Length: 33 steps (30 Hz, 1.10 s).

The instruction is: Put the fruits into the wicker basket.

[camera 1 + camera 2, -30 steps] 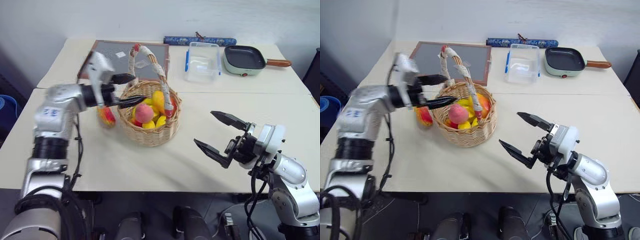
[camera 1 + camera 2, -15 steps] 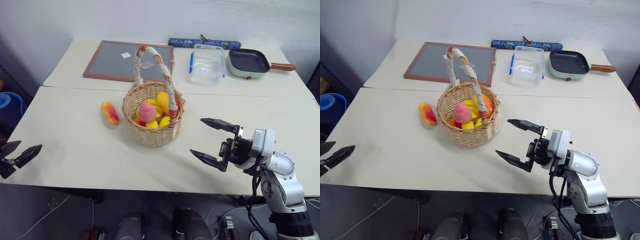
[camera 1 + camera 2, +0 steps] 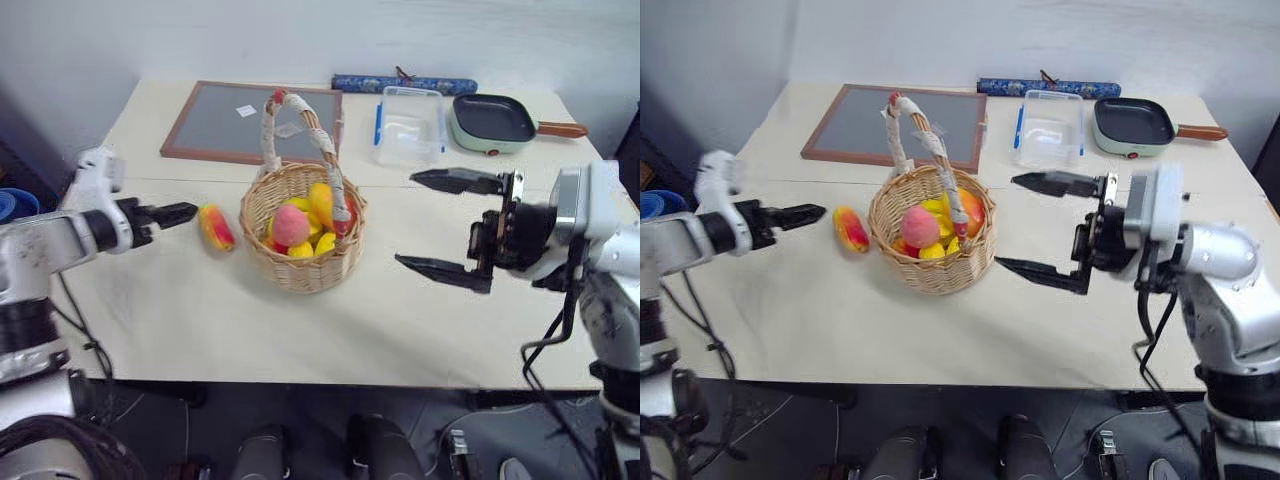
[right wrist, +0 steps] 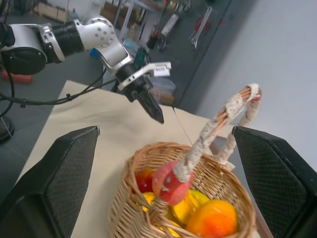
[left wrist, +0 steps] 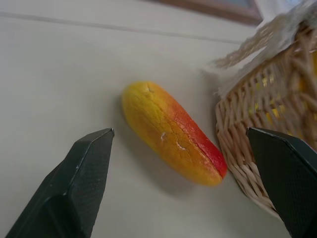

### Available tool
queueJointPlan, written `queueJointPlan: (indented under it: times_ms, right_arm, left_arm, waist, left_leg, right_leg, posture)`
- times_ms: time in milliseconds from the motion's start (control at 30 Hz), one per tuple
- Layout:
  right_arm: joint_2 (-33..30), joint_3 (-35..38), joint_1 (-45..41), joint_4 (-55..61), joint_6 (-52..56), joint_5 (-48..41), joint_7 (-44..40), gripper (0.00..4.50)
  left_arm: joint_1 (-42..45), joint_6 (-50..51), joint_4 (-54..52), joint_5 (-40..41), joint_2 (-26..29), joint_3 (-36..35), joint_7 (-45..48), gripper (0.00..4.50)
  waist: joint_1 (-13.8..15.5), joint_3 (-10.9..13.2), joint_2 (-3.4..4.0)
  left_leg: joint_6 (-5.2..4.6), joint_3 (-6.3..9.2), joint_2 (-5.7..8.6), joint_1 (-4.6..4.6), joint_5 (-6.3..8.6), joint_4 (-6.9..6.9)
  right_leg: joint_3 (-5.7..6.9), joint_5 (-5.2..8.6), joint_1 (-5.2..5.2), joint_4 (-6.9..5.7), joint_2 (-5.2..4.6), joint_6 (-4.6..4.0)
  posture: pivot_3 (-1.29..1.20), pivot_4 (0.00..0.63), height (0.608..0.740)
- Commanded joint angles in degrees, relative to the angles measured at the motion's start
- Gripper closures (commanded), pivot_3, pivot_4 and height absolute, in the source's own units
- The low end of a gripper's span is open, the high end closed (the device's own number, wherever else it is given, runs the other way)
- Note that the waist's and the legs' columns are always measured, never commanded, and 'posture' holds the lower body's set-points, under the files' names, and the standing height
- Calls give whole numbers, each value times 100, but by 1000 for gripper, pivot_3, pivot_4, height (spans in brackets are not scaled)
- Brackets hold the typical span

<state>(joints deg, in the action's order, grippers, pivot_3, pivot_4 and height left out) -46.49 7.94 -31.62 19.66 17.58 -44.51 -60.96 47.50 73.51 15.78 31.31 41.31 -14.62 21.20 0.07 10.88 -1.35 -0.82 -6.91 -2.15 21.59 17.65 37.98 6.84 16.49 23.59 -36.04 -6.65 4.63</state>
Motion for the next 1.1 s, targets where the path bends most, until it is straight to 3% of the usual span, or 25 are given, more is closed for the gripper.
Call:
queueJointPlan:
  times_ms: [33, 200, 533, 800, 867, 933, 1033, 1100]
  right_arm:
    - [-246, 189, -326, -246, 512, -203, 5, 0]
    - [-361, 102, -465, -227, 960, -266, -140, 0]
    - [-78, 201, -401, -38, 1183, -272, 230, 0]
    - [-11, 327, -298, 13, 1213, -276, 370, 0]
    - [17, 404, -201, 61, 1187, -286, 401, 0]
    - [147, 595, -47, 131, 1138, -351, 583, 0]
    - [256, 787, 187, 262, 1186, -431, 800, 0]
    - [307, 836, 403, 410, 1212, -448, 927, 0]
  left_arm:
    - [418, -183, 586, -438, -53, 486, -8, 12]
    - [762, -608, 1510, -826, -349, 871, 125, 12]
    - [923, -1181, 2156, -1264, -546, 1330, 684, 2436]
    - [469, -2832, 1692, -983, 450, 497, 1937, 2523]
    - [191, -3668, 1322, -787, 627, 227, 2689, 2523]
    - [-251, -4415, 287, -185, 763, -74, 4117, 2523]
    - [-293, -4688, -425, -251, 738, 399, 4671, 2523]
    - [-4, -4795, -632, -409, 389, 791, 4577, 2523]
  waist:
    - [-12, 1, -5]
    - [-9, 2, -6]
    - [-27, 2, -6]
    - [-47, 2, -7]
    - [-23, 2, -7]
    - [-10, 2, -7]
    - [87, 2, -7]
    - [150, 2, -6]
  left_leg:
    - [-4, -5, -2, 3, 0, 2]
    - [-7, -26, -20, 4, 14, 4]
    - [-5, -51, -25, -17, 12, 21]
    - [12, -82, -57, 3, 22, 17]
    - [11, -87, -54, 21, 23, 18]
    - [7, -92, -50, 65, 25, 31]
    - [-13, -111, -47, 100, 42, 86]
    - [-24, -115, -45, 111, 49, 113]
  right_leg:
    - [-3, -3, 1, 3, 1, 6]
    - [-14, -4, 11, 9, 14, 7]
    - [-34, -4, 11, 6, 7, 7]
    - [-51, -6, 52, -6, 11, 2]
    - [-51, -6, 75, -20, 14, 2]
    - [-48, -6, 115, -29, 21, 2]
    - [-20, -6, 114, -30, 22, 2]
    - [-19, -10, 108, -28, 21, 10]
  posture:
    - [0, 150, 740]
    - [0, 150, 740]
    - [0, 150, 740]
    - [0, 150, 740]
    - [0, 150, 740]
    - [0, 150, 740]
    - [0, 150, 740]
    - [0, 150, 740]
